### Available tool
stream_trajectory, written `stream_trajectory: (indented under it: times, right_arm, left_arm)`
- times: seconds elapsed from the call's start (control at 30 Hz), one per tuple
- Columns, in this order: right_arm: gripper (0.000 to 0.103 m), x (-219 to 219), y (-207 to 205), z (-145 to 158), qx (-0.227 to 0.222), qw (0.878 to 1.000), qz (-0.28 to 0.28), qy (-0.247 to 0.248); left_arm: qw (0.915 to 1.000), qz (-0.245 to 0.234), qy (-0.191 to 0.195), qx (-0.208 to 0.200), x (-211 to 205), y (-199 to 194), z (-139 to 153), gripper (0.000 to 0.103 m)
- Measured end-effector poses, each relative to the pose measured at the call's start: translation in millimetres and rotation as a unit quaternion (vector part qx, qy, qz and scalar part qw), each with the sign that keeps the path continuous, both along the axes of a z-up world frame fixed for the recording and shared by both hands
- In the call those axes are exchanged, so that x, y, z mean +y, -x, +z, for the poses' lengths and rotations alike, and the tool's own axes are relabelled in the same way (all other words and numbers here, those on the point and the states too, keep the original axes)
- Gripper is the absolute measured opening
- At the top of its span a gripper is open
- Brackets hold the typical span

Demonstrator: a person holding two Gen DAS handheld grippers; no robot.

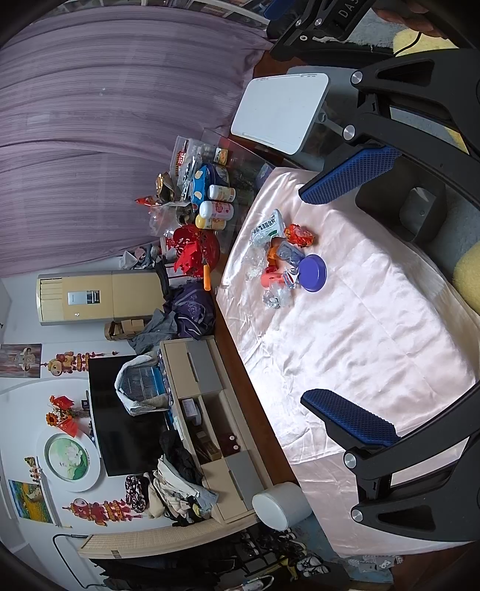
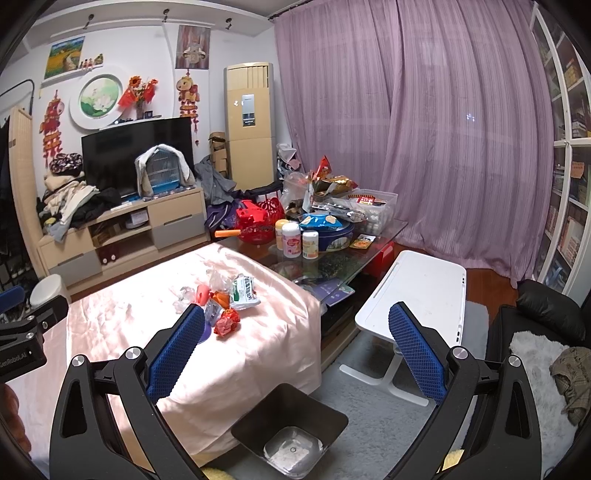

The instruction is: Collect trash

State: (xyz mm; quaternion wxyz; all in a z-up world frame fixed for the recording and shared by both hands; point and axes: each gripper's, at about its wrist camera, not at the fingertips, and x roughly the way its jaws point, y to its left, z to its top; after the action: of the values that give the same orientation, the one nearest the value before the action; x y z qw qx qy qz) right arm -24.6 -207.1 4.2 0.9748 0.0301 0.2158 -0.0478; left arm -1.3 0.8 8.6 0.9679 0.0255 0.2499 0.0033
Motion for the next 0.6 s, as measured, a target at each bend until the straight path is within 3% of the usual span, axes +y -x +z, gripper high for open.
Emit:
stream_trajectory:
  times: [0.6]
  right_arm:
    - [0.1, 1.4, -0.1, -1.0, 0.0, 1.0, 0.0, -0.001]
  left_arm:
    - [1.0, 0.001, -0.001, 0.001, -0.8, -0.2, 0.1, 0.095]
